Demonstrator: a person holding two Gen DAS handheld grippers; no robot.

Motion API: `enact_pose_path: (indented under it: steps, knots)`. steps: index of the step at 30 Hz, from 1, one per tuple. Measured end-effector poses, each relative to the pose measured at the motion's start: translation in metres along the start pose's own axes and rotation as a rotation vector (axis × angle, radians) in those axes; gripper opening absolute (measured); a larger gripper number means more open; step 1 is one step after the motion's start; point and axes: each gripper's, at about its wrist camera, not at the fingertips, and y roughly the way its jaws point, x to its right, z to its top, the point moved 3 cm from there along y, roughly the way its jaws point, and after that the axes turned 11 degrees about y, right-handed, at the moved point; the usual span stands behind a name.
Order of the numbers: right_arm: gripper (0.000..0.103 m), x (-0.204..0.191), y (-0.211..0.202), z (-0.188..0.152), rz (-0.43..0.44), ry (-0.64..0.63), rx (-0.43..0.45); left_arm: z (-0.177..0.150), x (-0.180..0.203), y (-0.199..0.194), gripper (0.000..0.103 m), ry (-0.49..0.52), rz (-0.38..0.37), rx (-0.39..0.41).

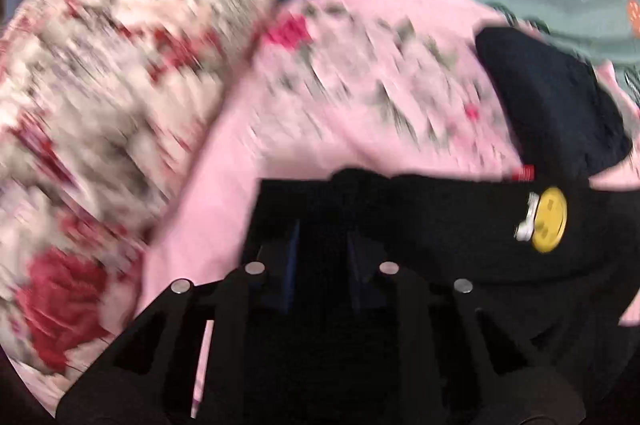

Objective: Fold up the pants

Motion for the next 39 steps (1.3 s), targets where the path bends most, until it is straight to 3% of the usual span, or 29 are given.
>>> enact_pose_path:
  steps: [3,6,9,12,15,18,22,23,26,28,30,31,32,33,34,35,36,39]
  knots:
    - [0.063,0.003,0.001,0.009,0.000,0.002,0.021,0.018,-0.011,-0.009,0.021,-0.034,0.020,0.058]
    - [0.063,0.004,0.014,0.019,0.015,0.015,0.017,0.017,-0.008,0.020,0.024,-0.013,0.036,-0.031]
    - [0.063,-0.001,0.037,0.027,-0.005,0.001,-0.026,0.010,-0.001,0.033,0.034,0.035,0.079,-0.037]
    - [0.064,-0.011,0.051,0.039,-0.023,-0.069,-0.029,0.008,-0.007,0.019,0.064,0.018,0.119,-0.039]
    - [0.064,-0.020,0.064,0.050,-0.008,-0.129,-0.033,0.006,-0.017,0.001,0.065,0.001,0.109,-0.010]
    - [0.064,-0.041,0.079,0.046,-0.013,-0.294,-0.073,0.000,-0.024,-0.012,0.074,0.006,0.108,0.004]
    - [0.063,-0.068,0.094,0.028,-0.011,-0.514,-0.090,-0.008,-0.023,-0.011,0.074,0.018,0.086,-0.012]
    - [0.058,-0.071,0.096,0.028,0.008,-0.542,-0.065,-0.009,-0.021,-0.009,0.074,0.021,0.091,-0.020]
    - [0.004,-0.069,0.098,0.042,0.018,-0.481,-0.043,-0.006,-0.018,0.003,0.074,0.029,0.121,-0.031]
    - [0.000,-0.061,0.097,0.059,0.033,-0.379,-0.001,-0.003,-0.015,0.009,0.073,0.036,0.147,-0.037]
    - [0.000,-0.051,0.093,0.071,-0.014,-0.300,0.087,0.001,-0.012,0.011,0.073,0.045,0.158,-0.040]
    - [0.000,-0.046,0.096,0.071,0.012,-0.259,0.065,0.002,-0.010,0.011,0.073,0.047,0.148,-0.037]
    - [0.000,-0.042,0.103,0.068,0.034,-0.223,-0.020,0.003,-0.009,0.009,0.073,0.051,0.137,-0.030]
    - [0.015,-0.039,0.104,0.067,0.036,-0.221,-0.044,0.004,-0.007,0.007,0.074,0.064,0.129,-0.022]
    - [0.029,-0.037,0.093,0.066,0.017,-0.243,-0.006,0.005,-0.005,0.005,0.075,0.081,0.130,-0.014]
    - [0.053,-0.036,0.085,0.067,0.007,-0.255,0.031,0.006,-0.002,0.002,0.076,0.108,0.137,0.000]
    - [0.064,-0.034,0.075,0.066,0.011,-0.268,0.075,0.007,0.000,0.001,0.079,0.132,0.143,0.015]
    - [0.064,-0.040,0.071,0.059,0.015,-0.386,0.045,0.011,0.009,0.003,0.080,0.199,0.164,0.039]
